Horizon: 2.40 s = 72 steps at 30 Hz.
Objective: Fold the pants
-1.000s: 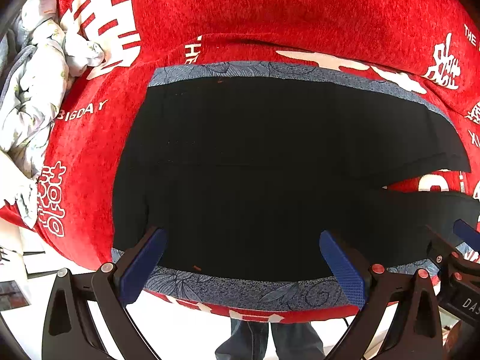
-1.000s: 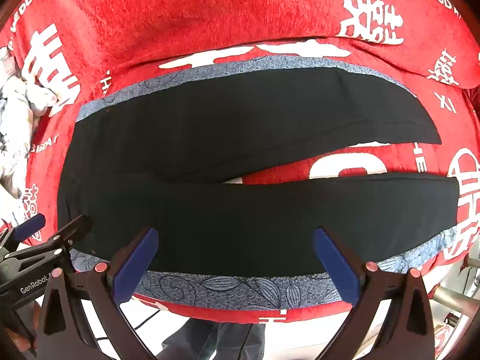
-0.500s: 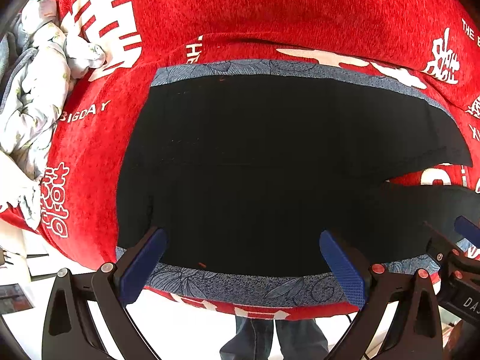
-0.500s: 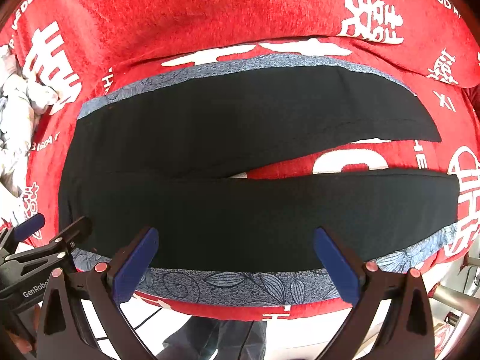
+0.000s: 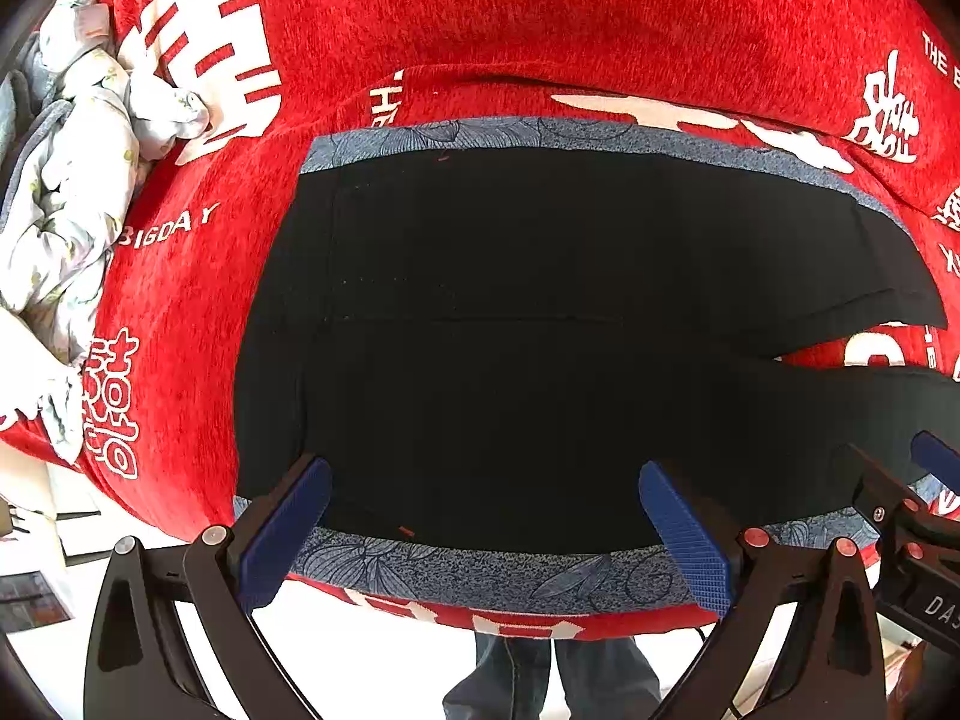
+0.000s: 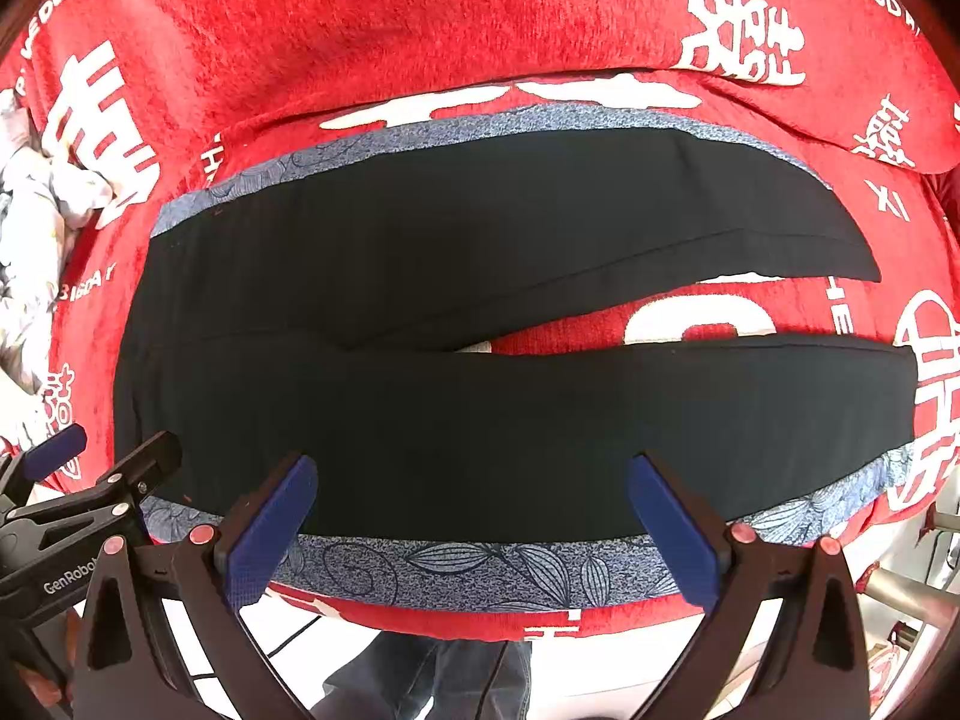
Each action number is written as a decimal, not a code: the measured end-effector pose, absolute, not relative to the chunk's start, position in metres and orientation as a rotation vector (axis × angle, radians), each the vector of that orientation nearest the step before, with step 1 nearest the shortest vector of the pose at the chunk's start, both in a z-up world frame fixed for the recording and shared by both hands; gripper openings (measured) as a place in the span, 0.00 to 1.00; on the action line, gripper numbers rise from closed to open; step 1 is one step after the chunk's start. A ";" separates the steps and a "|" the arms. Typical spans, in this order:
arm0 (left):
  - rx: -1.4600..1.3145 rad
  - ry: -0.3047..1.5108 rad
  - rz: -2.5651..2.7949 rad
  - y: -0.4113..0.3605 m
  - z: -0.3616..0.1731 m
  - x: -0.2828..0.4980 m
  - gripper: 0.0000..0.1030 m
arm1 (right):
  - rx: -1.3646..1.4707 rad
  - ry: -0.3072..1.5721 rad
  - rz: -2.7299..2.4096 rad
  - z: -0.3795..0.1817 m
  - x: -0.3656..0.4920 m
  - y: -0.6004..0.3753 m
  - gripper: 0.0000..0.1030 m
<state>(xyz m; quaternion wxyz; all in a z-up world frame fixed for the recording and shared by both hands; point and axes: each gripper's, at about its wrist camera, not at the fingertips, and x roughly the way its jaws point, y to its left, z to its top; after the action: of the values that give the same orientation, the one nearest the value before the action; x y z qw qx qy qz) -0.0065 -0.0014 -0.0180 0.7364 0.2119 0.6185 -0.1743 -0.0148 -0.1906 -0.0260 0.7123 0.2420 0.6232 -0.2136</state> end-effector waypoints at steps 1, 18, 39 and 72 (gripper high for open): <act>0.467 1.358 -0.383 -0.002 -0.018 -0.006 1.00 | 0.536 1.382 -0.473 -0.026 -0.015 -0.190 1.00; 0.472 1.354 -0.382 0.001 -0.018 -0.005 1.00 | 0.522 1.391 -0.468 -0.028 -0.012 -0.187 1.00; 0.478 1.353 -0.382 0.008 -0.023 -0.009 1.00 | 0.511 1.394 -0.477 -0.030 -0.015 -0.186 1.00; 0.492 1.363 -0.374 0.008 -0.025 -0.009 1.00 | 0.500 1.403 -0.473 -0.033 -0.013 -0.180 1.00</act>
<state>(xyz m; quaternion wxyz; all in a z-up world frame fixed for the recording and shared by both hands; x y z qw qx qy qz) -0.0094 0.0084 -0.0251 0.7328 0.2236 0.6198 -0.1700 -0.0131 -0.1796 -0.0330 0.7099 0.2255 0.6322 -0.2134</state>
